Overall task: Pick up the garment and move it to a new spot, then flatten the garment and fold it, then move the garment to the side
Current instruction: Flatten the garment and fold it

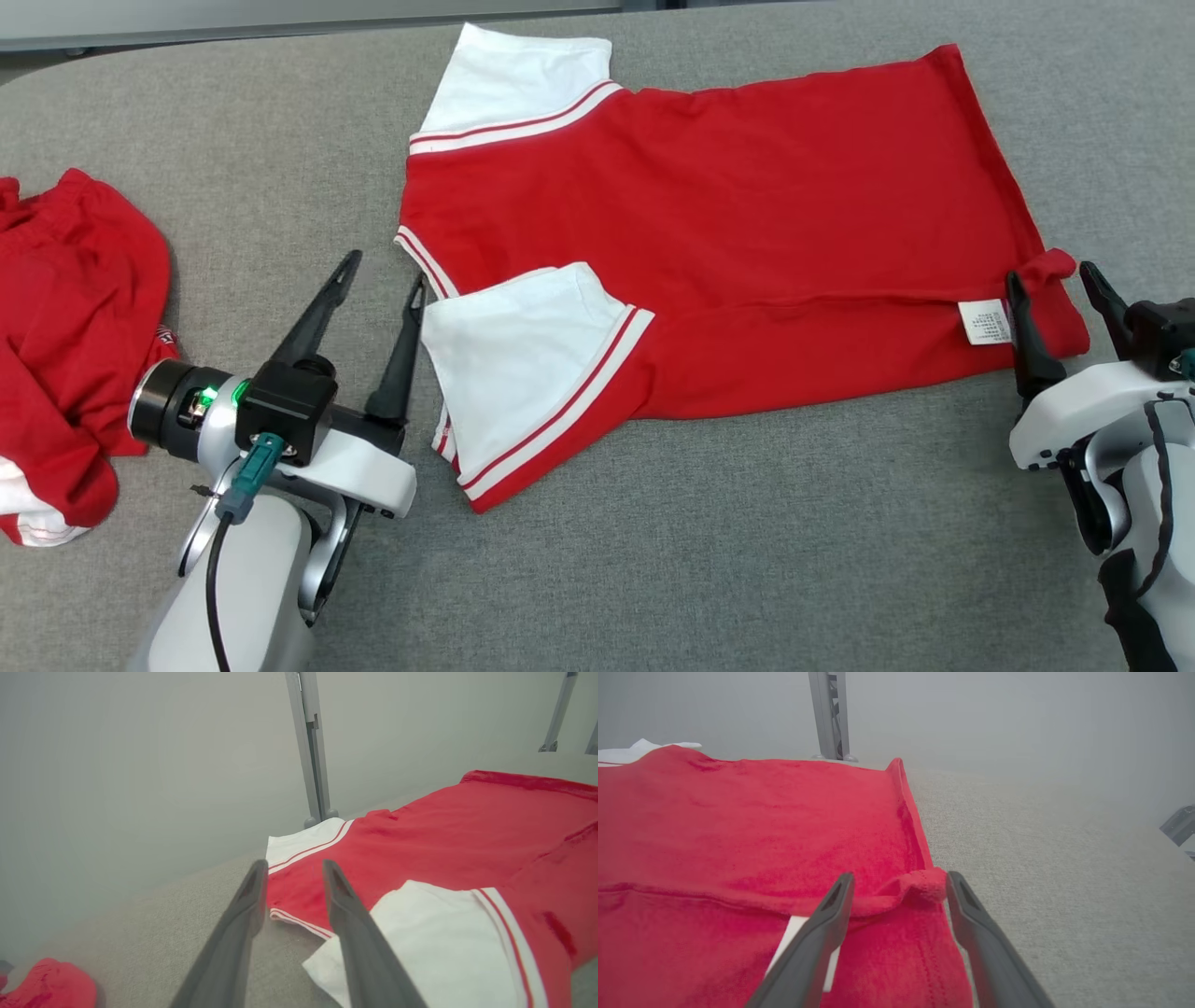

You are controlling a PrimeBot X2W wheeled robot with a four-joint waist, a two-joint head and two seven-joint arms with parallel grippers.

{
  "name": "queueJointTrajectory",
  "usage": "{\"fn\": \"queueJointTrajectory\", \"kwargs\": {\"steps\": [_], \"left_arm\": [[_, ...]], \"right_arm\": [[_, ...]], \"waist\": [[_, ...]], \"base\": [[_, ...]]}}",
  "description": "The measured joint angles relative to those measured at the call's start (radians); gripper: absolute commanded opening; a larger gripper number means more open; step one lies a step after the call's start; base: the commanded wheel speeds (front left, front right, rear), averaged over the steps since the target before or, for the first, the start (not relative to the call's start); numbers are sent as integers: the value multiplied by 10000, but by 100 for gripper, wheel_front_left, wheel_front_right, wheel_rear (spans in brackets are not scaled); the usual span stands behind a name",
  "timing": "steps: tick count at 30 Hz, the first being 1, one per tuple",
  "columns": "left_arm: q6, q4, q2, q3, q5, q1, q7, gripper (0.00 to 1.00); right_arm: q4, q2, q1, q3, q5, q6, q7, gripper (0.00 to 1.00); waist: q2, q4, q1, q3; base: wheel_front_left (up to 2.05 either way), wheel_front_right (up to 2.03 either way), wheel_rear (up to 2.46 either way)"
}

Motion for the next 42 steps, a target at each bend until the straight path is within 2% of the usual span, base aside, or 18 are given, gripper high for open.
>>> {"fn": "queueJointTrajectory", "kwargs": {"steps": [5,8,11,15,22,29,30,32,37,42], "left_arm": [[161,-328,-291,362,-543,721,-13,100],[280,-777,-690,648,-1287,1602,59,100],[311,-1294,-1049,679,-2107,2491,807,100],[368,-1856,-1252,485,-2886,3417,2111,100],[825,-1829,-1151,414,-3333,3804,3994,100],[784,-1555,-1229,295,-3574,3625,4242,100],[748,-1499,-1229,280,-3588,3572,4238,57],[736,-1386,-1216,274,-3599,3521,4203,0],[717,-1289,-1087,337,-3628,3521,4132,0],[732,-1557,-830,468,-3685,3586,4186,0]], "right_arm": [[-491,-31,424,-330,4,0,-196,100],[-982,6,878,-648,-10,0,-221,100],[-1475,127,1326,-1001,-29,0,-238,100],[-1785,349,1791,-1250,-86,0,-240,100],[-2017,579,1947,-1266,-153,0,-240,100],[-2044,543,1941,-1197,-109,0,-238,100],[-2036,537,1941,-1187,-100,0,-238,100],[-2002,523,1934,-1166,-61,0,-240,100],[-1530,512,1907,-888,180,0,-240,100],[-619,449,1511,-466,911,0,-178,100]], "waist": [[0,-115,0,-277],[0,-179,0,-488],[0,-228,0,-701],[0,-285,0,-909],[0,-393,0,-874],[0,-562,0,-746],[0,-583,0,-740],[0,-618,0,-738],[0,-620,0,-784],[0,-488,0,-792]], "base": [[0,0,0],[0,0,0],[0,0,0],[0,0,0],[0,0,0],[0,0,0],[0,0,0],[0,0,0],[0,0,0],[0,0,0]]}}
